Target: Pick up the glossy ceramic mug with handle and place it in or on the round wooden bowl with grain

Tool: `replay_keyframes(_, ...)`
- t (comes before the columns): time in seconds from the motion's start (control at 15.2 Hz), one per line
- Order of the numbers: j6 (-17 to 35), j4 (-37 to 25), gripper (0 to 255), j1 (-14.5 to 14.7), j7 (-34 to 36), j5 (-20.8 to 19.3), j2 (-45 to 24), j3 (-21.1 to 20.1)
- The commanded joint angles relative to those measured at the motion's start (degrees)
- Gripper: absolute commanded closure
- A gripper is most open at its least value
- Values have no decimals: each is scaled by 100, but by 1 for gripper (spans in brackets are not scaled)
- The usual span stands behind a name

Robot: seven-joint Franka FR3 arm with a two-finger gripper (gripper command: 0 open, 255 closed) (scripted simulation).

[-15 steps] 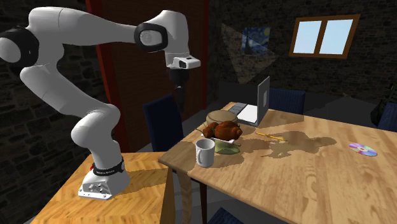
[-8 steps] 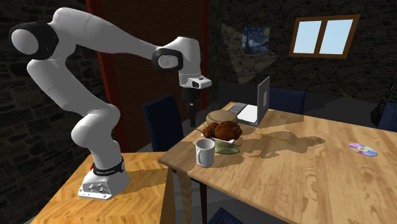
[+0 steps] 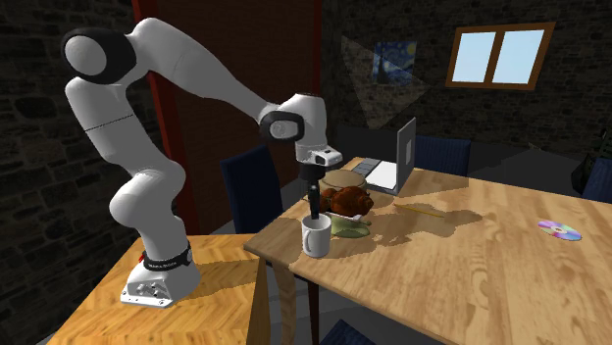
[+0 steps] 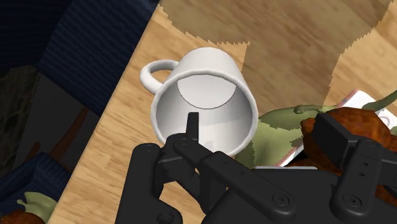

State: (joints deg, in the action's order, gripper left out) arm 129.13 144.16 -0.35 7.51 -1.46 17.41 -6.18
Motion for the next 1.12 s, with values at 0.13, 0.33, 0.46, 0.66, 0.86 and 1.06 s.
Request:
replay_keyframes(0.13,397,146,0,-20,53,-53,-246,-20)
replay_keyframes(0.33,661,240,0,-34,77,-87,-417,-23)
replay_keyframes(0.46,712,256,0,-34,83,-95,-452,-21)
replay_keyframes(0.66,712,256,0,-29,84,-97,-451,-15)
replay_keyframes(0.86,712,256,0,-24,85,-99,-452,-10)
replay_keyframes(1.06,744,257,255,-7,132,-98,-484,-39)
